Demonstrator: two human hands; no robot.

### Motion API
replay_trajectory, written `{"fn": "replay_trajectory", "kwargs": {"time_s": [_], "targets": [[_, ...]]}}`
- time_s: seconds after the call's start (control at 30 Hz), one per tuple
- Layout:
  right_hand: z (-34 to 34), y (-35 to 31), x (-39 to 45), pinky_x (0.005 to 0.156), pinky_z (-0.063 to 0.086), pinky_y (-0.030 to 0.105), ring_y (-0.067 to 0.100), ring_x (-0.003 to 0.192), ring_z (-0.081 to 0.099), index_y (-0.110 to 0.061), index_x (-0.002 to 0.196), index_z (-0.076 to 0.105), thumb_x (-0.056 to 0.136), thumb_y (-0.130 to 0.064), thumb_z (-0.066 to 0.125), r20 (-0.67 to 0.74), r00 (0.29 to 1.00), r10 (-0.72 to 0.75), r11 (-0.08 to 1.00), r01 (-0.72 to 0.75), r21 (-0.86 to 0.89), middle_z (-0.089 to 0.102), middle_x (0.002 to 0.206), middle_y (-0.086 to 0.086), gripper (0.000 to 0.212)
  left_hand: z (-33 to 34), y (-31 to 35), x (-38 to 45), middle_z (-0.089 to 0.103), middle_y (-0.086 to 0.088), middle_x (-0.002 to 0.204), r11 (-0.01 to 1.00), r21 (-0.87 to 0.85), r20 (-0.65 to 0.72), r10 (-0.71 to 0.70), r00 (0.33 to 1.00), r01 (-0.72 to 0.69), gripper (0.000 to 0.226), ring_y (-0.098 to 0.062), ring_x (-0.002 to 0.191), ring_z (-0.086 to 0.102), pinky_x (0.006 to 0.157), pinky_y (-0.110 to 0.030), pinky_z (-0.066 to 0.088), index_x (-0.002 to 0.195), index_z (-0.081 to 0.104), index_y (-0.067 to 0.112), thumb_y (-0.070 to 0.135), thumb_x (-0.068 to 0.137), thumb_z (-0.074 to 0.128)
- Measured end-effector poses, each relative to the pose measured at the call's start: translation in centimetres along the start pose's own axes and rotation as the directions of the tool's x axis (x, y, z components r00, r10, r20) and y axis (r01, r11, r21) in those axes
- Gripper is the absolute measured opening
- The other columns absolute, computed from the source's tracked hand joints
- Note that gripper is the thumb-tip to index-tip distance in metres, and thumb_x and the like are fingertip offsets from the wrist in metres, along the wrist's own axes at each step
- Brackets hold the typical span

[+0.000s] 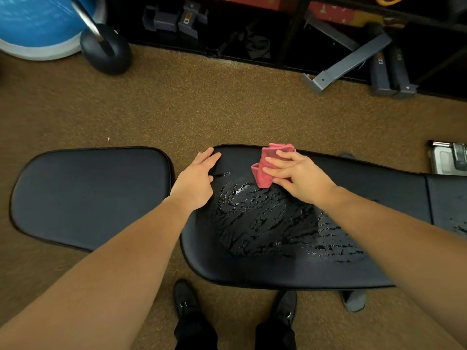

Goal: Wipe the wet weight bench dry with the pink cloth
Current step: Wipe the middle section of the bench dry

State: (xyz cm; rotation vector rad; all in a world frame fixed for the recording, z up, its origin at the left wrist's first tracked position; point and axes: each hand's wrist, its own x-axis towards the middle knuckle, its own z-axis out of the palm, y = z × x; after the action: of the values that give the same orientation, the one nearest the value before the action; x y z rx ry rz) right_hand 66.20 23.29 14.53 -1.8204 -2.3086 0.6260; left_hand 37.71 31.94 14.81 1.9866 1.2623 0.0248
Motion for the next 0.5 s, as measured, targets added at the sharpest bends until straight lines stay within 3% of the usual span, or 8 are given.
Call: {"fn": "replay_trajectory", "kwargs": {"time_s": [0.13,0.2,0.4,0.5], "targets": [[1.1,-2.2,2.4,0.108,0.041,0.056,0.038,0.131,0.053,-0.027,0.123,0.073,0.089,-0.022,0.076,-0.003,1.000,0.001,1.000,-0.001,-0.009,0.065,0.134,0.000,0.035,-0.4,-0.5,-0.4,0.016,0.011,0.166,0.997,-0.073,-0.004,-0.004,1.000,0.004,0.070,-0.016,0.147,0.032,0.115,-0.026,0.030,0.158,0.027,0.023,-0.002,0.098,0.051],[1.7,-3.8,3.5,0.106,0.039,0.055,0.035,0.131,0.051,-0.030,0.122,0.073,0.089,-0.025,0.076,-0.030,0.999,0.022,1.000,-0.021,0.020,0.065,0.135,-0.003,0.033,-0.7,-0.7,-0.6,0.016,0.010,0.166,0.994,-0.104,-0.008,-0.020,1.000,0.019,0.073,-0.015,0.146,0.033,0.109,-0.019,0.028,0.159,0.025,0.023,-0.003,0.097,0.053],[2.7,-6.6,7.2,0.100,0.032,0.031,0.031,0.112,0.058,-0.026,0.120,0.074,0.090,-0.025,0.075,-0.152,0.977,0.147,0.986,-0.132,0.102,0.069,0.128,-0.001,0.030,-1.3,-2.0,-1.7,0.014,0.008,0.166,0.992,-0.119,0.015,-0.027,1.000,0.029,0.077,-0.014,0.149,0.027,0.105,-0.015,0.023,0.159,0.022,0.025,-0.001,0.096,0.057],[0.2,-7.6,8.9,0.095,0.032,0.024,0.025,0.110,0.061,-0.023,0.123,0.072,0.094,-0.024,0.070,-0.271,0.921,0.280,0.951,-0.227,0.208,0.072,0.123,0.000,0.030,-1.7,-3.0,-2.2,0.016,0.007,0.166,0.989,-0.138,0.034,-0.041,0.999,0.046,0.076,-0.017,0.148,0.028,0.112,-0.020,0.024,0.159,0.024,0.026,0.000,0.096,0.058]]}}
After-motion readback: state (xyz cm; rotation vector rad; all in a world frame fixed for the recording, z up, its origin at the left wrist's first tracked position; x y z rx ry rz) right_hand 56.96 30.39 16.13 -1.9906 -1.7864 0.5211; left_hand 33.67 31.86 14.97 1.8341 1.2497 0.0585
